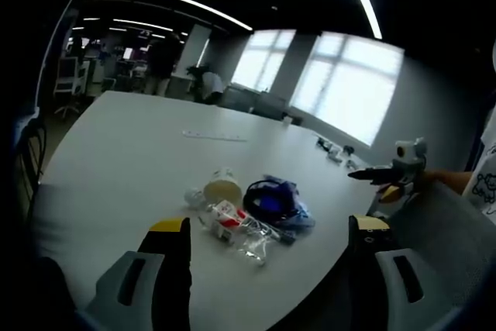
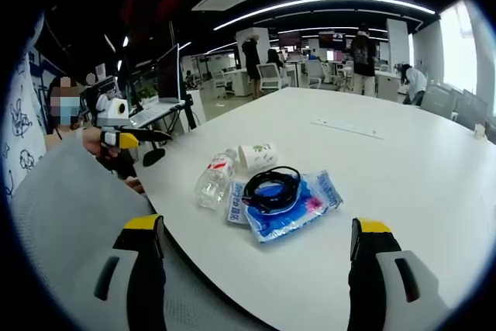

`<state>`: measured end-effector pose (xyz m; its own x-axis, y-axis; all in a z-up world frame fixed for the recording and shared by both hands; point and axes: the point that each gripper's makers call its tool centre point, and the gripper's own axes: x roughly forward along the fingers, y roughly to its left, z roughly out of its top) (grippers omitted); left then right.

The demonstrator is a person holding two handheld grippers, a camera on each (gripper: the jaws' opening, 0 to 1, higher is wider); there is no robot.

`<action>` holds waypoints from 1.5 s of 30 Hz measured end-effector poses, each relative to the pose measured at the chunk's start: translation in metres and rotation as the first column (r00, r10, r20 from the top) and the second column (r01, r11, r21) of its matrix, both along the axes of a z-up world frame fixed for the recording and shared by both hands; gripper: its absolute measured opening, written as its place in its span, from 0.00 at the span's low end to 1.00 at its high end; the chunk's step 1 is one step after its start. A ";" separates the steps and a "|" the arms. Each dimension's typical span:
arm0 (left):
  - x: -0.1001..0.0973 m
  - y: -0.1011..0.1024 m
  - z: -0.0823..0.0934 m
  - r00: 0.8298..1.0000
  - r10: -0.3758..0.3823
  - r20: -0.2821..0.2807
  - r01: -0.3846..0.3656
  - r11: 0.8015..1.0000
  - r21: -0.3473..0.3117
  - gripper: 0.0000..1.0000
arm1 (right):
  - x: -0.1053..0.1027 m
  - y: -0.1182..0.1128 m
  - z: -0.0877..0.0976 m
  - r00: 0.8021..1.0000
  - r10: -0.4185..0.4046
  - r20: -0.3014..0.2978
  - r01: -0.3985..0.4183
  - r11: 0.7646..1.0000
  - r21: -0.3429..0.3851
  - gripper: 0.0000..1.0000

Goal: Arrange the tabletop items into an orderly group along one side of the table until the central work area is clear of visible clutter.

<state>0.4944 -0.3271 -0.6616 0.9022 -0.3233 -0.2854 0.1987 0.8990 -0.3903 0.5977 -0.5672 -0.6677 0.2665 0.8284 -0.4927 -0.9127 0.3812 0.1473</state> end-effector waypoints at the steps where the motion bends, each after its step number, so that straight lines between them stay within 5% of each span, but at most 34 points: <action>1: 0.000 0.000 0.000 1.000 0.000 -0.001 0.000 1.000 0.000 0.82 | 0.000 0.000 0.000 1.000 0.000 0.001 0.000 1.000 -0.002 1.00; 33: 0.007 0.003 -0.009 1.000 -0.017 -0.001 0.017 1.000 0.021 0.79 | 0.017 0.019 -0.005 0.991 0.110 0.070 -0.105 0.992 -0.069 0.88; 39: 0.010 0.003 -0.012 1.000 -0.011 0.023 0.010 1.000 0.016 0.75 | 0.021 0.028 -0.008 0.981 0.164 0.099 -0.154 0.983 -0.101 0.83; 45: 0.015 0.003 -0.018 0.999 -0.028 0.015 0.028 0.999 0.031 0.72 | 0.031 0.038 -0.008 0.946 0.282 0.162 -0.252 0.950 -0.182 0.79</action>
